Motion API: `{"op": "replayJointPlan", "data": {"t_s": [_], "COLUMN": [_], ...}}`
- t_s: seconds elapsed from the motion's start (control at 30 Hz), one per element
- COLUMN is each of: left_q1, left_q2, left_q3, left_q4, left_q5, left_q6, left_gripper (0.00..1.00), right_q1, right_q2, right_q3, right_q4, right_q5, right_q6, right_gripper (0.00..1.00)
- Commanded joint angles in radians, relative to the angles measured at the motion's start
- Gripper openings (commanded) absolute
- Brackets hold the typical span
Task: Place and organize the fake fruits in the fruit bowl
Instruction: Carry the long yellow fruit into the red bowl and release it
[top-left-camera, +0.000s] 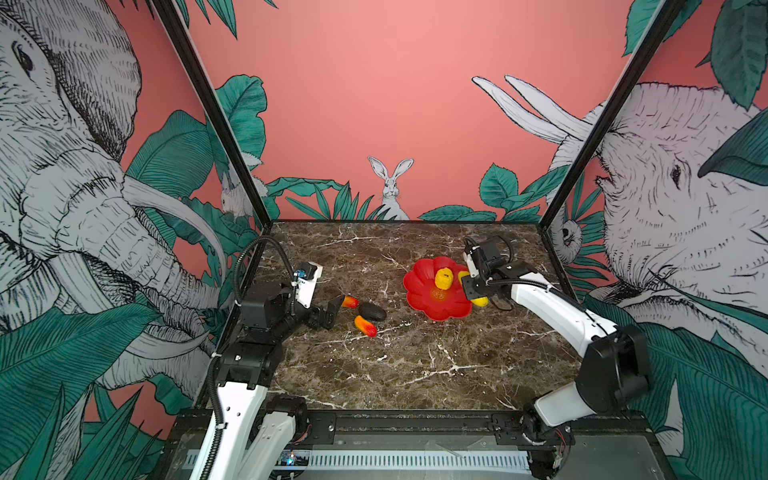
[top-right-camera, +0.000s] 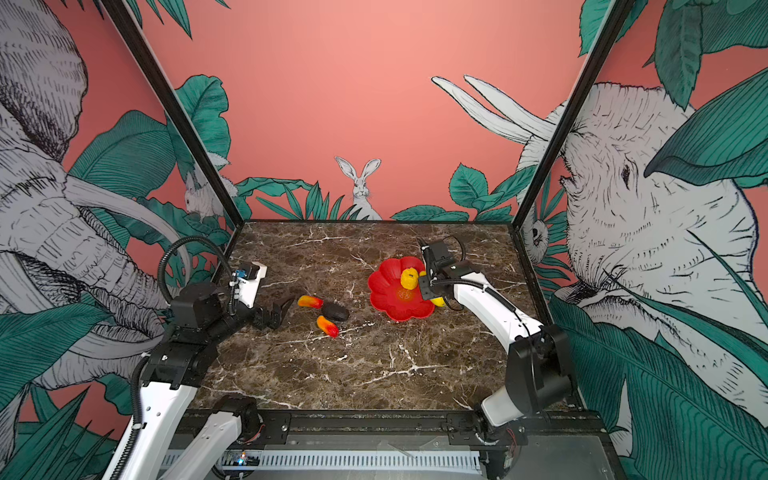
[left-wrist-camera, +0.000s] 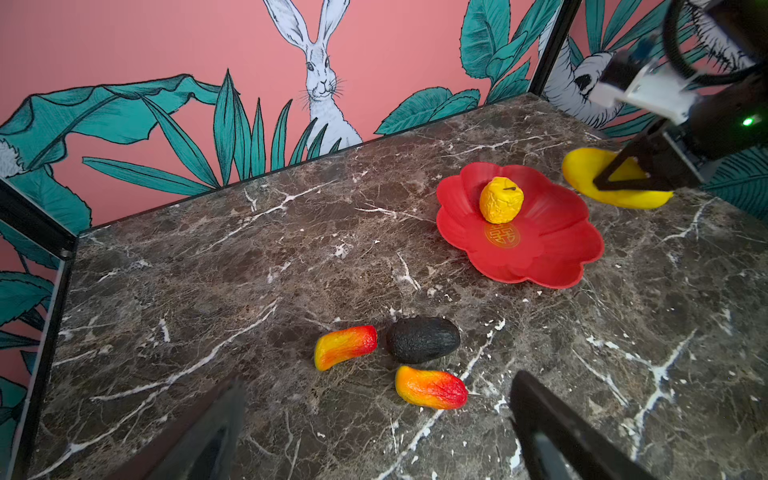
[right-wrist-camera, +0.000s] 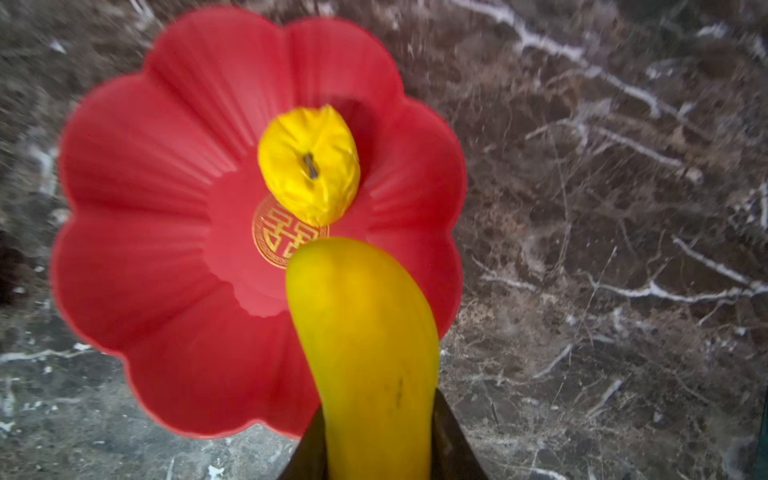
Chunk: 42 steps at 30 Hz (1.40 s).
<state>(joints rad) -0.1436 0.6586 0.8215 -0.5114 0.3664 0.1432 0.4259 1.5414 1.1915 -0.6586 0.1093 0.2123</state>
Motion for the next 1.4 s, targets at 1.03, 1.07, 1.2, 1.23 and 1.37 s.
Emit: {"op": "replayJointPlan", "data": {"t_s": [1.03,1.07,1.2,1.23,1.37], "left_q1": [-0.002,-0.001,-0.001,-0.001,-0.001], "left_q2": [-0.004,-0.004,-0.005,-0.007,-0.01], "left_q3": [-0.008,-0.009,-0.008,-0.008,-0.01], "left_q4": [0.004,0.004,0.004,0.004,0.004], "left_q5": [0.003,0.004,0.006,0.006,0.006], "left_q6": [0.016,0.016,0.016,0.016,0.016], "left_gripper": [1.0,1.0,1.0,1.0,1.0], "right_q1": [-0.024,-0.025,-0.026,-0.027,-0.027], "right_q2": [0.216,0.218,0.231,0.235,0.251], "right_q3": [0.025,0.025,0.032,0.036,0.05], "right_q4": [0.163,0.167,0.179,0.181,0.187], "right_q5": [-0.058,-0.059,-0.06,-0.062,-0.063], "right_q6": [0.085,0.088,0.097,0.099,0.101], "right_gripper": [0.3,0.3,0.31,0.31,0.32]}}
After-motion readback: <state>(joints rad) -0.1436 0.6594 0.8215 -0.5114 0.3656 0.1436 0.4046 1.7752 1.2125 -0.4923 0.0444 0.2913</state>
